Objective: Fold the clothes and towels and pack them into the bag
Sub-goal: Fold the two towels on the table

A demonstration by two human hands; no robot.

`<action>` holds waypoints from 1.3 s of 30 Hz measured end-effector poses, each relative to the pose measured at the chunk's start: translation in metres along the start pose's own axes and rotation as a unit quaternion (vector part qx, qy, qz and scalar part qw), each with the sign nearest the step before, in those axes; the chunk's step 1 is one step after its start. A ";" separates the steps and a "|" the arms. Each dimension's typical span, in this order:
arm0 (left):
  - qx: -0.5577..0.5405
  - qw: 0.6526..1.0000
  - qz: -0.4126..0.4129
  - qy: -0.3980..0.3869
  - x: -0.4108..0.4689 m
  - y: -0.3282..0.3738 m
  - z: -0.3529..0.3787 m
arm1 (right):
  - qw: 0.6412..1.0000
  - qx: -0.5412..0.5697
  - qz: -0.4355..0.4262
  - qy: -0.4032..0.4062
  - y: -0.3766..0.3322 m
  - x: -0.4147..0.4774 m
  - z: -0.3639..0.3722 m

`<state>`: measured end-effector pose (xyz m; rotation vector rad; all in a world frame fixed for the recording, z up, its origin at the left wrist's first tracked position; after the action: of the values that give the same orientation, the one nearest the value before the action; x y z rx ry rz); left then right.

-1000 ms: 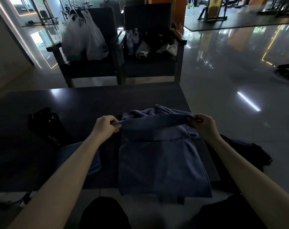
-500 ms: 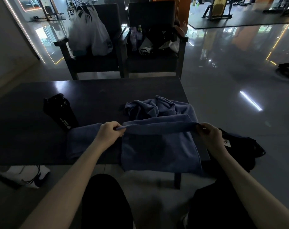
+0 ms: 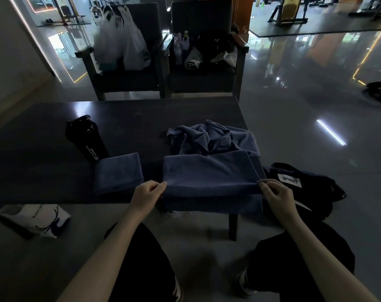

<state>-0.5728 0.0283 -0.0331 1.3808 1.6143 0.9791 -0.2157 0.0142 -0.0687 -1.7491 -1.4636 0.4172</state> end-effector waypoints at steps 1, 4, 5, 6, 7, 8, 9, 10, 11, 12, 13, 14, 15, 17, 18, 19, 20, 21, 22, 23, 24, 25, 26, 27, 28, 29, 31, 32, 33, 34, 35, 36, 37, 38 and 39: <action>0.003 1.000 -0.006 0.004 -0.001 -0.004 0.001 | 1.000 -0.005 0.008 -0.005 0.001 -0.003 0.002; -0.004 0.999 -0.022 0.023 -0.003 -0.015 0.007 | 0.999 -0.026 0.016 -0.011 0.005 -0.011 0.007; -0.003 0.999 -0.028 0.030 -0.003 -0.019 0.009 | 0.999 -0.034 0.016 -0.013 0.005 -0.014 0.009; 0.006 0.999 -0.029 0.037 -0.004 -0.021 0.011 | 0.999 -0.042 0.012 -0.012 0.005 -0.017 0.011; 0.022 0.999 -0.020 0.043 -0.004 -0.024 0.014 | 0.999 -0.051 0.004 -0.009 0.004 -0.019 0.012; 0.039 0.998 -0.008 0.048 -0.004 -0.026 0.016 | 0.998 -0.060 -0.004 -0.004 0.002 -0.021 0.012; 0.053 0.997 0.001 0.054 -0.005 -0.027 0.018 | 0.998 -0.068 -0.012 0.000 0.001 -0.022 0.012; 0.063 0.996 0.007 0.061 -0.006 -0.028 0.020 | 0.997 -0.076 -0.018 0.003 0.000 -0.023 0.013; 0.069 0.995 0.011 0.065 -0.007 -0.029 0.021 | 0.996 -0.084 -0.025 0.004 -0.001 -0.024 0.013; 0.077 0.994 0.015 0.070 -0.009 -0.029 0.023 | 0.995 -0.093 -0.028 0.004 -0.001 -0.025 0.013; 0.087 0.993 0.017 0.076 -0.009 -0.031 0.025 | 0.994 -0.105 -0.029 0.004 -0.001 -0.027 0.013; 0.095 0.992 0.013 0.082 -0.009 -0.033 0.027 | 0.992 -0.119 -0.030 0.005 -0.001 -0.028 0.014; 0.097 0.991 0.005 0.092 -0.010 -0.035 0.029 | 0.990 -0.135 -0.034 0.008 0.000 -0.030 0.015; 0.088 0.989 -0.031 0.111 -0.009 -0.039 0.033 | 0.987 -0.154 -0.038 0.010 0.002 -0.034 0.016; 0.080 0.988 -0.058 0.117 -0.009 -0.041 0.035 | 0.987 -0.157 -0.035 0.012 0.002 -0.036 0.017; 0.066 0.986 -0.088 0.122 -0.008 -0.043 0.037 | 0.987 -0.159 -0.025 0.014 0.002 -0.038 0.016; 0.040 0.984 -0.119 0.123 -0.008 -0.044 0.039 | 0.987 -0.160 -0.008 0.016 0.002 -0.040 0.017; 0.003 0.981 -0.149 0.121 -0.008 -0.043 0.041 | 0.987 -0.162 0.013 0.017 0.002 -0.042 0.017; -0.042 0.978 -0.171 0.111 -0.008 -0.044 0.043 | 0.985 -0.164 0.041 0.017 0.003 -0.043 0.018; -0.091 0.975 -0.183 0.089 -0.009 -0.045 0.045 | 0.983 -0.166 0.071 0.016 0.005 -0.045 0.019; -0.138 0.971 -0.185 0.062 -0.008 -0.048 0.046 | 0.981 -0.165 0.106 0.010 0.007 -0.046 0.021; -0.183 0.965 -0.185 0.037 -0.008 -0.051 0.047 | 0.977 -0.160 0.139 0.000 0.009 -0.048 0.022; -0.221 0.956 -0.193 0.019 -0.008 -0.054 0.048 | 0.974 -0.148 0.171 -0.012 0.011 -0.049 0.023; -0.251 0.944 -0.214 0.010 -0.009 -0.056 0.049 | 0.971 -0.127 0.200 -0.030 0.014 -0.050 0.024; -0.276 0.932 -0.234 0.002 -0.011 -0.057 0.049 | 0.967 -0.094 0.230 -0.048 0.016 -0.050 0.026; -0.292 0.924 -0.248 -0.006 -0.011 -0.059 0.049 | 0.963 -0.050 0.256 -0.063 0.018 -0.050 0.028; -0.301 0.919 -0.255 -0.022 -0.013 -0.059 0.050 | 0.950 0.059 0.295 -0.081 0.023 -0.049 0.034; -0.299 0.920 -0.253 -0.025 -0.013 -0.061 0.051 | 0.943 0.102 0.306 -0.086 0.024 -0.048 0.037; -0.296 0.921 -0.251 -0.025 -0.014 -0.062 0.051 | 0.938 0.130 0.308 -0.090 0.026 -0.048 0.039; -0.298 0.922 -0.247 -0.022 -0.015 -0.063 0.052 | 0.935 0.147 0.309 -0.096 0.027 -0.047 0.041; -0.304 0.921 -0.243 -0.017 -0.016 -0.064 0.051 | 0.932 0.158 0.309 -0.104 0.027 -0.048 0.041; -0.310 0.920 -0.241 -0.014 -0.016 -0.065 0.050 | 0.929 0.166 0.312 -0.111 0.027 -0.048 0.041; -0.313 0.918 -0.243 -0.016 -0.018 -0.063 0.049 | 0.926 0.174 0.314 -0.116 0.027 -0.049 0.042; -0.310 0.919 -0.243 -0.020 -0.018 -0.061 0.048 | 0.925 0.179 0.313 -0.117 0.027 -0.049 0.041; -0.301 0.923 -0.239 -0.021 -0.019 -0.058 0.046 | 0.927 0.179 0.308 -0.119 0.025 -0.050 0.041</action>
<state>-0.5509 0.0056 -0.1032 0.5512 1.3570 1.0129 -0.2406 -0.0182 -0.1249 -1.8643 -0.8730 1.1819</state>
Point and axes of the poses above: each hand's wrist, its own x-axis towards the middle knuckle, its own z-axis out of the palm, y = z × x, the point moved 1 cm from there along x, towards the middle knuckle, and after that the axes turned 12 degrees about -x, right-handed, at the moved point
